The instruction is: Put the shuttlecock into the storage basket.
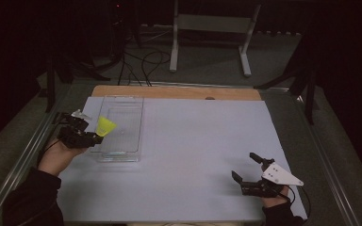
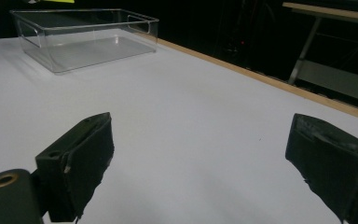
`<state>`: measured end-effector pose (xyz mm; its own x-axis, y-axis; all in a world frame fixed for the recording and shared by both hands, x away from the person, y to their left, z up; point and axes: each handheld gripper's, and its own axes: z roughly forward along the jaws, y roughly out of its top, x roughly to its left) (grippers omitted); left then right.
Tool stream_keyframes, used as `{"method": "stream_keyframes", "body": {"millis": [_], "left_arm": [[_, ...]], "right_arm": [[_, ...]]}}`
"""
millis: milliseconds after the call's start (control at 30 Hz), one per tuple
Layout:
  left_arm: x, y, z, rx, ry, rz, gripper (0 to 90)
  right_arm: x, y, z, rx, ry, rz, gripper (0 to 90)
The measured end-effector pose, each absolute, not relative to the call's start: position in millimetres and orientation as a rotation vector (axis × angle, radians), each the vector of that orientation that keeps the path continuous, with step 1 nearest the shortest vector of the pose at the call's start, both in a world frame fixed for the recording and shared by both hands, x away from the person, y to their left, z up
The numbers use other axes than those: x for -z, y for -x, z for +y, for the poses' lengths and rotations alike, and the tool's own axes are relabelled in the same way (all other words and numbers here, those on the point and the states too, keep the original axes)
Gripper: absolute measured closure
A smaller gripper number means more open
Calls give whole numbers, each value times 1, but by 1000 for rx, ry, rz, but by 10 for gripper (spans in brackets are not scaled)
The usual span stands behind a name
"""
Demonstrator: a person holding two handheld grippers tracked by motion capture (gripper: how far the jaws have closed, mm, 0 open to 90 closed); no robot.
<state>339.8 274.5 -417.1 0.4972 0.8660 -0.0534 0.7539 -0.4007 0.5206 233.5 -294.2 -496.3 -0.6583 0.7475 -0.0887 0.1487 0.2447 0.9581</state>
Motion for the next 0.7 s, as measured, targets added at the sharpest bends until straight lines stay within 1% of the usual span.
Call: {"method": "stream_keyframes", "body": {"millis": [200, 700], "left_arm": [[424, -341, 273, -315, -2273, 1345, 654], [441, -345, 272, -258, -2295, 1385, 654]], "right_arm": [[496, -233, -294, -1431, -813, 1978, 75], [497, -234, -294, -1426, -813, 1980, 75]]}}
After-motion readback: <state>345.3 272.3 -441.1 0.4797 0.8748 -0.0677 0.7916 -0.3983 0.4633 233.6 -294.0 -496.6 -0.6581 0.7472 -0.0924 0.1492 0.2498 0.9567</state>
